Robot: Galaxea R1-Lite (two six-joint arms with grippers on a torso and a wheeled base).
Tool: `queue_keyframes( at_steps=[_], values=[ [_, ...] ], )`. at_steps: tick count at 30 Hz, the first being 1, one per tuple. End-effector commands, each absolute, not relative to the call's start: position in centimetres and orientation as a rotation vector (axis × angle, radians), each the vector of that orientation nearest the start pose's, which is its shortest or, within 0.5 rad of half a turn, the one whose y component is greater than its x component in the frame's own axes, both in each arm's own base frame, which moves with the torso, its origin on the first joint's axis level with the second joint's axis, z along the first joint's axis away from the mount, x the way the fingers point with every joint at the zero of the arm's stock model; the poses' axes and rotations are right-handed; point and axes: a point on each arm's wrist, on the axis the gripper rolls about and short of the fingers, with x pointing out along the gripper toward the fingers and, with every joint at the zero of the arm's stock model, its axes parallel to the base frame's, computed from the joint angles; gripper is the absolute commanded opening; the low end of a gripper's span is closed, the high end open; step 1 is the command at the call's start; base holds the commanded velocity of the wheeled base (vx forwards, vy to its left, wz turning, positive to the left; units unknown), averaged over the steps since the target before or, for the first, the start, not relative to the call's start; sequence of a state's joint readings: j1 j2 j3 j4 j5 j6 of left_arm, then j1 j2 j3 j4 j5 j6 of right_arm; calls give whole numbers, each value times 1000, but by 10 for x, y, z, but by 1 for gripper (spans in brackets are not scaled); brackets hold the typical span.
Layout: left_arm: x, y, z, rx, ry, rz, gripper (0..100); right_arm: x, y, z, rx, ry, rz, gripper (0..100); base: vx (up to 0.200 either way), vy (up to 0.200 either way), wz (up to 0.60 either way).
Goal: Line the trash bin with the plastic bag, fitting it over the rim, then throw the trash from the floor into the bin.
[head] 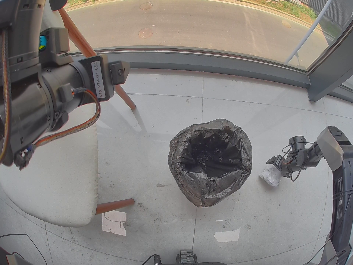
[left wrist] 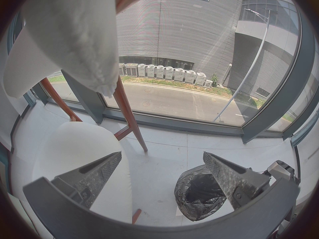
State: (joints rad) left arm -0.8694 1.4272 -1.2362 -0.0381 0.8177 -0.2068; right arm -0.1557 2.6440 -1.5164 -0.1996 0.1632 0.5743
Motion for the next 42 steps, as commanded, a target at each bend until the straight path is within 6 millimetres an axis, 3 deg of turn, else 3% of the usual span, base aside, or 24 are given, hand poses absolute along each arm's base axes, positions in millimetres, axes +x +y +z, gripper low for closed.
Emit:
queue_keyframes(
  at_steps=[1, 8, 10, 13, 14, 15, 16, 19, 22, 23, 25, 32, 35, 42],
  values=[
    [166, -172, 322, -89, 110, -41, 100, 464, -69, -70, 677, 905, -268, 0, 0, 0, 0],
    [166, -171, 324, -93, 106, -41, 100, 462, -71, -60, 680, 896, -276, 0, 0, 0, 0],
    [166, -171, 325, -96, 102, -42, 100, 462, -69, -25, 680, 859, -245, 0, 0, 0, 0],
    [165, -170, 326, -95, 101, -42, 100, 459, -66, 6, 691, 847, -201, 0, 0, 0, 0],
    [165, -170, 325, -93, 102, -42, 100, 454, -64, 37, 708, 830, -145, 0, 0, 0, 0],
    [165, -170, 324, -92, 103, -42, 100, 451, -63, 49, 716, 823, -122, 0, 0, 0, 0],
    [165, -170, 325, -93, 102, -42, 100, 442, -60, 82, 731, 805, -66, 0, 0, 0, 0],
    [165, -169, 325, -95, 98, -30, 100, 418, -54, 146, 747, 759, 39, 0, 0, 0, 0],
    [163, -167, 327, -103, 90, -25, 100, 392, -40, 191, 756, 745, 139, 0, 0, 0, 0],
    [160, -163, 329, -109, 85, -25, 100, 375, -23, 213, 750, 758, 208, 0, 0, 0, 0],
    [158, -161, 329, -110, 84, -24, 100, 353, 1, 236, 740, 783, 288, 0, 0, 0, 0],
    [154, -156, 327, -109, 81, -9, 100, 308, 76, 262, 706, 869, 487, 0, 0, 0, 0],
    [153, -156, 328, -110, 79, -11, 100, 296, 104, 259, 693, 928, 551, 0, 0, 0, 0],
    [145, -162, 329, -111, 78, -51, 100, 293, 122, 243, 664, 981, 581, 0, 0, 0, 0]
  ],
)
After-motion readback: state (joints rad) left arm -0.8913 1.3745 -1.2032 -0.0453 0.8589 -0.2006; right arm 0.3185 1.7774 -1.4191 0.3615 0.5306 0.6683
